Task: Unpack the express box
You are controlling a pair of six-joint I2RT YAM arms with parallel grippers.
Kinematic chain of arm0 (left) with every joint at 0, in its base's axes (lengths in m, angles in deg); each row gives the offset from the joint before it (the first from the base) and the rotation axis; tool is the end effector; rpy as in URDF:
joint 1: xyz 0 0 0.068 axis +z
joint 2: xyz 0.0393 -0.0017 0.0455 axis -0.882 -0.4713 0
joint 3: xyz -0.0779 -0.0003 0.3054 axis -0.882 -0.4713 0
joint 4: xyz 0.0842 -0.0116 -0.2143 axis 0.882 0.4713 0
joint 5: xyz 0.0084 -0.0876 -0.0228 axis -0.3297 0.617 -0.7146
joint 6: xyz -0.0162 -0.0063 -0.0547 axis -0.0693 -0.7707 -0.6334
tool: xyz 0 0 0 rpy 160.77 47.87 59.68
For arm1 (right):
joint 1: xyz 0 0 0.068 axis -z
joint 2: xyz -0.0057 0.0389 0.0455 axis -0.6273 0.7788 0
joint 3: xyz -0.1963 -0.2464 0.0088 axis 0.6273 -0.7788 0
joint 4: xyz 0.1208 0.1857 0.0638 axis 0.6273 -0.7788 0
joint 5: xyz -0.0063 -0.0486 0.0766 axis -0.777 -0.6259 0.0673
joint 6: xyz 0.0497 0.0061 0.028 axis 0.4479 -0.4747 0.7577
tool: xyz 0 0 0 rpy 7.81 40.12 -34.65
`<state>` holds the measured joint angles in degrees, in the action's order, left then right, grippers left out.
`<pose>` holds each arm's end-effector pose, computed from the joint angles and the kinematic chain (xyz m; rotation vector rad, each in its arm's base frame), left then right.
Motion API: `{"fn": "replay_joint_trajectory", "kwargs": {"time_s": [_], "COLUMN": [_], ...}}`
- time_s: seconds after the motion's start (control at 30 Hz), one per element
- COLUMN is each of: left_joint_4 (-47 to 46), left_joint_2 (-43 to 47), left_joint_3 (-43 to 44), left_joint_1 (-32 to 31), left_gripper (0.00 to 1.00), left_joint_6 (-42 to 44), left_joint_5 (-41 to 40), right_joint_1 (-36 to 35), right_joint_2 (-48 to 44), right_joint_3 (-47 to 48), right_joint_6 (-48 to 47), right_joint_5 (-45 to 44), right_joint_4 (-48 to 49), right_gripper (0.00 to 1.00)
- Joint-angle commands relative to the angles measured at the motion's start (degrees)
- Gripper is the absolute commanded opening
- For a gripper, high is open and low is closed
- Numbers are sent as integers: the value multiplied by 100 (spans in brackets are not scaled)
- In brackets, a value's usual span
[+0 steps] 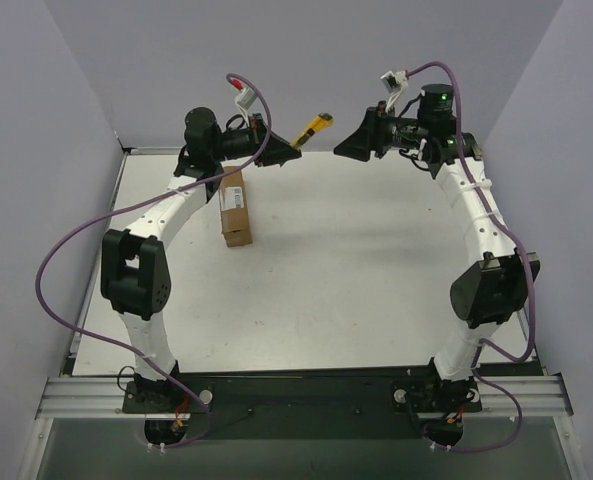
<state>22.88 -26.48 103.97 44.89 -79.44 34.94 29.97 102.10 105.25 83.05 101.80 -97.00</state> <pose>0.4070 -0.1613 0.4221 0.6585 1.5509 -1.4977 0.3823 0.0958 0.4749 -0.8192 1.5597 1.1178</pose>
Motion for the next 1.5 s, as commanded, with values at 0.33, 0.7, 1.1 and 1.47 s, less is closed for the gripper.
{"fn": "replay_joint_trajectory", "kwargs": {"time_s": [0.33, 0.7, 1.1, 1.47], "left_joint_4": [-884, -1271, -1377, -1351], "left_joint_2": [121, -99, -283, -354], "left_joint_3": [-103, -68, 99, 161], "left_joint_1": [-269, -304, -357, -313], "left_gripper": [0, 0, 0, 0], "left_joint_6": [-356, -734, -893, -928], "left_joint_5": [1113, 1421, 1509, 1518], "right_joint_1": [-597, -737, -817, -852], "right_joint_2": [32, 111, 172, 216], "right_joint_3": [501, 414, 432, 493], "right_joint_6": [-302, -109, -144, -460], "right_joint_5": [672, 1007, 1051, 1270], "right_joint_4": [54, 81, 45, -315], "right_gripper": [54, 37, 26, 27]}}
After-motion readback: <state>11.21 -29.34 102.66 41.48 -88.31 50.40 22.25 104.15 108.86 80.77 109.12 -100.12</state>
